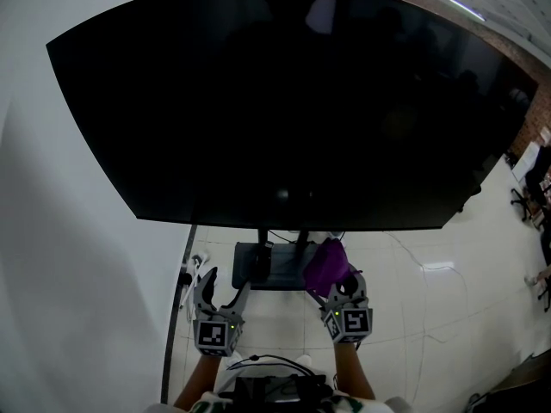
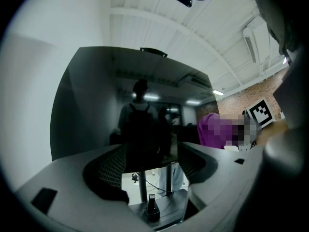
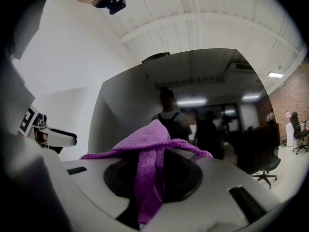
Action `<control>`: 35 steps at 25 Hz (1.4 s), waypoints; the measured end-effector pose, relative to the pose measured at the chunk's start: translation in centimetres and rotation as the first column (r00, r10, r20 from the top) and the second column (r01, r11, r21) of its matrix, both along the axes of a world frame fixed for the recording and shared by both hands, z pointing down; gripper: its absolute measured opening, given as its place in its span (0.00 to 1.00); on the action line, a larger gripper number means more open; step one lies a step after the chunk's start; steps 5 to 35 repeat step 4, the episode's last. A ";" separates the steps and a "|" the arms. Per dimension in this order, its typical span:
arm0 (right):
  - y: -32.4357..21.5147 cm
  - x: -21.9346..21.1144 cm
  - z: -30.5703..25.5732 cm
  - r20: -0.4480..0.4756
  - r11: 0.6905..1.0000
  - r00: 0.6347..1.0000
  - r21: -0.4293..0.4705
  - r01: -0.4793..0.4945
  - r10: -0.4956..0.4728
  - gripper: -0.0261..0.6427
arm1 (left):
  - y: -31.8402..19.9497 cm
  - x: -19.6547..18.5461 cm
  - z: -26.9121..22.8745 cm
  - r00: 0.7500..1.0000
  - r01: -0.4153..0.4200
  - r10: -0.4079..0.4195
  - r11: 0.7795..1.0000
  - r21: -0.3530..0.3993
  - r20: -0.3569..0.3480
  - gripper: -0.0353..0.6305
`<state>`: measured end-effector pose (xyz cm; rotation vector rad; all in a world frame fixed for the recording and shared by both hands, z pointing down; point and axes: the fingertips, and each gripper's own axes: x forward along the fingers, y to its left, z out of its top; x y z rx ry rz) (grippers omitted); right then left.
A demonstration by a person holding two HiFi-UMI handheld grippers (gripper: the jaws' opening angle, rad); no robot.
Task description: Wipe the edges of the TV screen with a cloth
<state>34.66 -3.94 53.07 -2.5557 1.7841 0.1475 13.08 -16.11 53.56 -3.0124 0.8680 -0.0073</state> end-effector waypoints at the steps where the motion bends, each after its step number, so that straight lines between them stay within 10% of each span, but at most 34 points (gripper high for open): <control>1: 0.0 0.0 0.0 -0.001 1.000 1.000 -0.001 0.002 -0.002 0.17 | 0.1 0.0 0.0 1.000 0.001 -0.001 1.000 -0.001 0.000 0.52; 35: 0.1 -0.1 -0.1 0.001 1.000 1.000 -0.002 0.007 -0.007 0.17 | 0.3 -0.1 -0.1 1.000 0.004 -0.004 1.000 -0.007 -0.005 0.52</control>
